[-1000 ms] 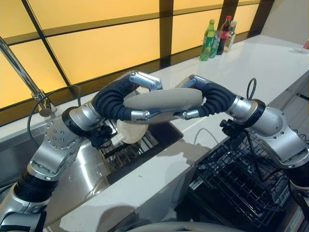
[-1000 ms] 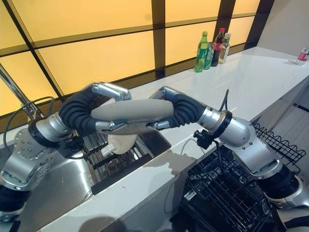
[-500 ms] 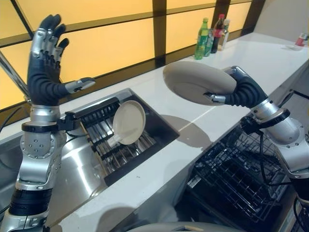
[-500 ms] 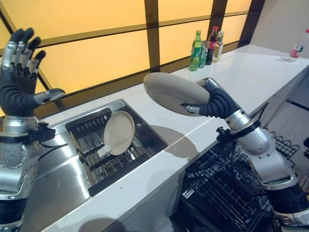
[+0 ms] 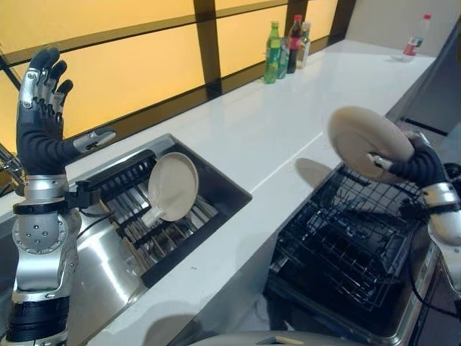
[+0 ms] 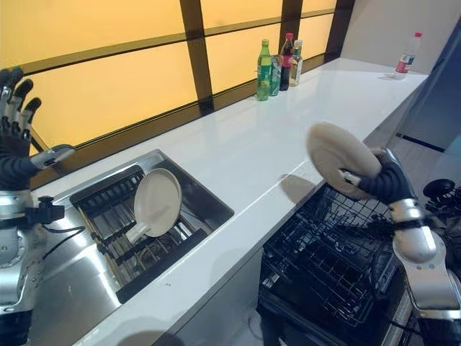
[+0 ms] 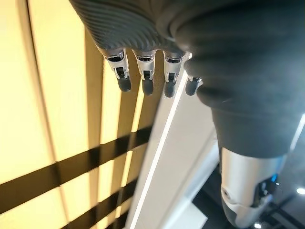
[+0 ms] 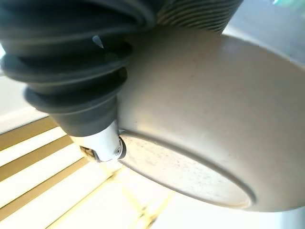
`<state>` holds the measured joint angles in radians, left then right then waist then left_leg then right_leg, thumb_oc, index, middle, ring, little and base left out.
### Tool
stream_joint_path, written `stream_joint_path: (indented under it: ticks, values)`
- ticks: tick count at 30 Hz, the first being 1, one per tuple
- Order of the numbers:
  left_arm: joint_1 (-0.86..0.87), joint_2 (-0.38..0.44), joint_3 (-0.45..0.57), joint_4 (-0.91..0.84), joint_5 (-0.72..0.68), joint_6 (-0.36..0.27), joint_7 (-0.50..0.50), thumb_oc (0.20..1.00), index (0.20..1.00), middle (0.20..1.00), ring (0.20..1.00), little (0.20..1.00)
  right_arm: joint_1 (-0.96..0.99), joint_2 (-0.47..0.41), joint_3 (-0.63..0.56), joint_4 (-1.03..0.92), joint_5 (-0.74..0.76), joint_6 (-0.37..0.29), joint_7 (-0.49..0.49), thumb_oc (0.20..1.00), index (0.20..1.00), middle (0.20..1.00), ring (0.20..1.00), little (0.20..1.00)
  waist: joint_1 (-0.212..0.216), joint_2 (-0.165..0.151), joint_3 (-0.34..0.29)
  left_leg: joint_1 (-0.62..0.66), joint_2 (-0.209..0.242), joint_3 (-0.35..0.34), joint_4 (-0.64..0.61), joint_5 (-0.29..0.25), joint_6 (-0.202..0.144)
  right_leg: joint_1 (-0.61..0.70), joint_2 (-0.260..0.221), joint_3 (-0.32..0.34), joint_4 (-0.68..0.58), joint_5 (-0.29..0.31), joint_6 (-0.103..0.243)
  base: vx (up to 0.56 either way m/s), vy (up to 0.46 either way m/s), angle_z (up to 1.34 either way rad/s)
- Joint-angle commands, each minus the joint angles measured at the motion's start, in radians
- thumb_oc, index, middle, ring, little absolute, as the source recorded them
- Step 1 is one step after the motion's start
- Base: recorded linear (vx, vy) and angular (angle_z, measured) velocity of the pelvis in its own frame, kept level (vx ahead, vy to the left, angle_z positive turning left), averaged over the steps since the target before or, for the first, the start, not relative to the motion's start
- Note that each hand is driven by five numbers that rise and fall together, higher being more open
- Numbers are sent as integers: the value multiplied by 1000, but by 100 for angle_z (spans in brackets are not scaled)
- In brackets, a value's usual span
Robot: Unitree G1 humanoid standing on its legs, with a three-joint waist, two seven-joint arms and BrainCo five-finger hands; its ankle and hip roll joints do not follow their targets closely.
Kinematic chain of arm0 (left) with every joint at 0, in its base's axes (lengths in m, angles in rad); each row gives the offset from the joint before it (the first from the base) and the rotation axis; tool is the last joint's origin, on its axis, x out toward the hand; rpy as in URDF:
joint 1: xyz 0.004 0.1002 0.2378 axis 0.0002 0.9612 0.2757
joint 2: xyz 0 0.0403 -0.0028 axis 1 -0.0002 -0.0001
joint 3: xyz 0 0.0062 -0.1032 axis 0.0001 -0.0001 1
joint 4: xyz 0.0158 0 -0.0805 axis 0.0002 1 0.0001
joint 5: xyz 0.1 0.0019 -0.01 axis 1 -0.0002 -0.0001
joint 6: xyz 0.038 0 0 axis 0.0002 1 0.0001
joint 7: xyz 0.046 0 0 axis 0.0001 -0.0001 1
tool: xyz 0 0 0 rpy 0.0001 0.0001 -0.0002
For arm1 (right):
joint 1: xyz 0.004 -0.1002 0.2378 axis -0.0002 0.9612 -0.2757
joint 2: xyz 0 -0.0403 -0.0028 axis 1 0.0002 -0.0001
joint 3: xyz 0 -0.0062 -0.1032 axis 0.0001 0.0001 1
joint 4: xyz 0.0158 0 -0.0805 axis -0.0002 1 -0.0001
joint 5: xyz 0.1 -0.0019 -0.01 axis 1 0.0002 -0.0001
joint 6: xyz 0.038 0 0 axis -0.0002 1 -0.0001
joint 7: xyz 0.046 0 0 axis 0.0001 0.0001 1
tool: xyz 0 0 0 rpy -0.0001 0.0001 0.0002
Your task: Pick up plates and place into dishwasher.
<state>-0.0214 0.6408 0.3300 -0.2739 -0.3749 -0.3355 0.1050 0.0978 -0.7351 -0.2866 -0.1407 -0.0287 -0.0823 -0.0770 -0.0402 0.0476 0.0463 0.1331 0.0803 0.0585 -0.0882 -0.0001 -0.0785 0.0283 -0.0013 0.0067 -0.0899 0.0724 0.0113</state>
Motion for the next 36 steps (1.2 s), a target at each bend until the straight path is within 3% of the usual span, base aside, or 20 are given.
stream_joint_path:
  ticks: [1,8,13,20,26,29,36]
  values:
    - [0,50,37,74,1,11,14,1000,1000,1000,1000,1000,-5,12,-51,19,-54,-5,-78,200,200,200,200,200,-37,-48,-35,-25,-59,-4,32,-75,52,32,-93,50,48,-84,108,-31,-82,-12]
    - [-38,44,16,119,17,24,90,1000,1000,1000,1000,1000,-30,4,-15,132,-94,17,-119,200,200,200,200,200,-65,-17,47,-85,-64,4,53,-80,51,-50,-99,86,69,-75,117,-114,-48,-31]
    - [-70,55,-22,110,34,15,129,1000,1000,1000,1000,1000,-94,-51,74,260,-159,58,-97,200,200,200,200,200,-55,-3,104,-142,-66,-2,76,-65,42,-97,-102,90,80,-63,117,-135,-56,-14]
    - [-84,78,-64,91,26,42,128,1000,1000,1000,1000,1000,-147,-107,172,327,-15,27,78,200,200,200,200,200,-21,-17,117,-141,-57,-26,80,-53,28,-71,-110,56,69,-59,119,22,-84,-2]
    - [-80,84,-98,126,14,44,120,1000,1000,1000,1000,1000,-206,-149,199,373,121,-74,146,200,200,200,200,200,10,-36,92,-97,-41,-40,62,-53,18,-17,-118,14,48,-63,123,126,-49,8]
    - [-70,86,-100,132,9,52,113,1000,1000,1000,1000,1000,-228,-164,195,342,175,-90,205,200,200,200,200,200,22,-48,78,-79,-35,-40,53,-56,16,4,-118,0,41,-68,124,116,-23,7]
    - [-58,86,-95,169,0,62,56,1000,1000,1000,1000,1000,-249,-160,252,356,349,-49,521,200,200,200,200,200,51,-75,42,-42,-28,-45,38,-53,13,47,-114,-26,27,-72,121,118,-24,9]
